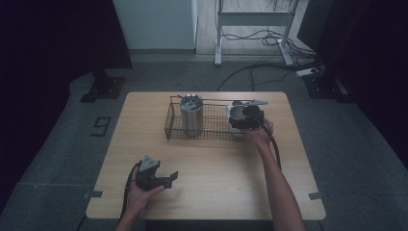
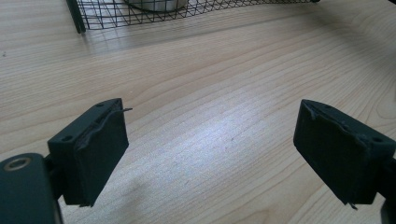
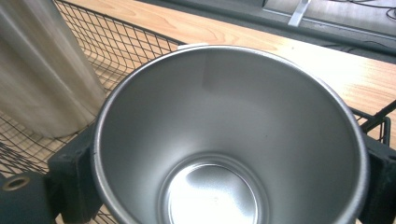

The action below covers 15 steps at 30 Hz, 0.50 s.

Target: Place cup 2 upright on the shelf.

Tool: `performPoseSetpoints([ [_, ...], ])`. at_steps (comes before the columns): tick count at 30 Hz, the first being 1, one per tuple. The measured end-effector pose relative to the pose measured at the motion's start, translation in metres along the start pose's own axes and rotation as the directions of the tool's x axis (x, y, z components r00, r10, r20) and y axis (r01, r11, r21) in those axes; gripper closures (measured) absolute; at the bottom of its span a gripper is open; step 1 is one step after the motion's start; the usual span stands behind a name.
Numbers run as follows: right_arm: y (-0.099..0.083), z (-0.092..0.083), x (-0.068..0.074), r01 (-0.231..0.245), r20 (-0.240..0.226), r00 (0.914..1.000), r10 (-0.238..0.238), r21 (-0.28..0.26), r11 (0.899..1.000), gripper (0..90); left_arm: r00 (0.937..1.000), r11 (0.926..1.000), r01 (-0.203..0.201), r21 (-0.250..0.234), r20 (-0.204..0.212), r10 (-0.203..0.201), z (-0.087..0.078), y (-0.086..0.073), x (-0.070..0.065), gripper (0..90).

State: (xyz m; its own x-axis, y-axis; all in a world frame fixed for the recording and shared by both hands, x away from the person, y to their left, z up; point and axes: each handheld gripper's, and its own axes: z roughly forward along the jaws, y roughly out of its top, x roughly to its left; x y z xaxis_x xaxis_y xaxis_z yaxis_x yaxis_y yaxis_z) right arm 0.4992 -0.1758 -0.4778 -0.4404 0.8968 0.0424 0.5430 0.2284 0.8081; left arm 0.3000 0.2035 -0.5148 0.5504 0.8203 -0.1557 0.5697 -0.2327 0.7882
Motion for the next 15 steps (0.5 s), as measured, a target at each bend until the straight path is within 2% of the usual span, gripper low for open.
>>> performPoseSetpoints([
  [15, -0.0032, 0.0056, 0.0013, 0.002, 0.013, 0.9999, -0.002, 0.037, 0.999, 6.5, 1.0000, 1.0000, 0.001, 0.000, -0.002, -0.001, 0.0001, 0.0001, 0.0000, 10.0],
])
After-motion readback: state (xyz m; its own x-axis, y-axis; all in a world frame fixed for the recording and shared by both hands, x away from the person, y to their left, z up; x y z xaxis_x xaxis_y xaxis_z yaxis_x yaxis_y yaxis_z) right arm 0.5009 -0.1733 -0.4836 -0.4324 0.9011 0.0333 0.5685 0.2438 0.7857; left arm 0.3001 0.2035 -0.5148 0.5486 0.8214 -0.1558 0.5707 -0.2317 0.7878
